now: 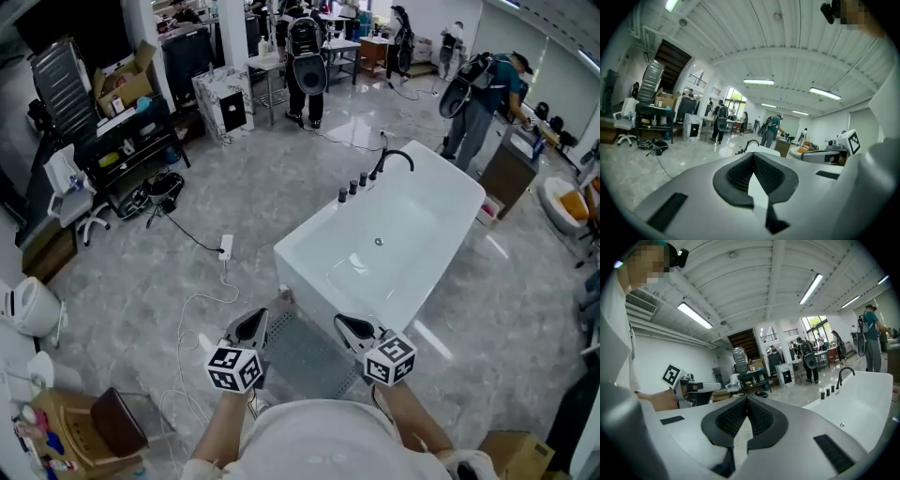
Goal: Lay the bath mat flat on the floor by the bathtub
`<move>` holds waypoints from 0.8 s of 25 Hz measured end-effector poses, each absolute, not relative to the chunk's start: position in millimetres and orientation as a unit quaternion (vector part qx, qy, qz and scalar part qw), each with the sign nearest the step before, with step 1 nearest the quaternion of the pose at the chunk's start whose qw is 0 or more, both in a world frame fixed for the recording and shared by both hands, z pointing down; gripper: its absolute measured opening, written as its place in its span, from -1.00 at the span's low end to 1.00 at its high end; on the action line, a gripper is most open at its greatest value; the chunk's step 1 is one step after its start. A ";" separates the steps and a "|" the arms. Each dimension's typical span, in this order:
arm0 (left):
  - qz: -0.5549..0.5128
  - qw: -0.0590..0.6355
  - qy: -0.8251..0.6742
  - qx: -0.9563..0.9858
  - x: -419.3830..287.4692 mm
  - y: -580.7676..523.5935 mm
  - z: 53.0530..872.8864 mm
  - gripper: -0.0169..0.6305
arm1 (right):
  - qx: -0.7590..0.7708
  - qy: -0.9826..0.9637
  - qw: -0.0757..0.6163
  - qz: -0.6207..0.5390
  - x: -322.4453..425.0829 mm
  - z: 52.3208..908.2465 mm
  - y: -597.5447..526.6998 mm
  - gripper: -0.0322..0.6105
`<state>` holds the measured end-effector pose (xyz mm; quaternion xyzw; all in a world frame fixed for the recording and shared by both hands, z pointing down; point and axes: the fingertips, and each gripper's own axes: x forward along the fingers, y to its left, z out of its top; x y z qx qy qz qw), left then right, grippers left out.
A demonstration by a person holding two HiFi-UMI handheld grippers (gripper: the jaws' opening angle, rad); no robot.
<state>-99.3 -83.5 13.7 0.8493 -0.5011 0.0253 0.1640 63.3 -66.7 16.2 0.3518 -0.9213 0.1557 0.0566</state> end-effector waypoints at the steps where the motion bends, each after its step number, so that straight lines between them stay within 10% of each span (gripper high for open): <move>1: 0.016 0.153 -0.494 0.856 -97.0 -82.0 3.8 -0.90 | 0.354 -0.922 0.047 0.151 65.0 7.6 -66.1 -0.82; 20: -0.003 0.022 -0.488 0.872 -78.0 -62.8 -72.8 -0.90 | 0.409 -0.908 -0.034 0.081 88.6 -55.4 -50.8 -0.81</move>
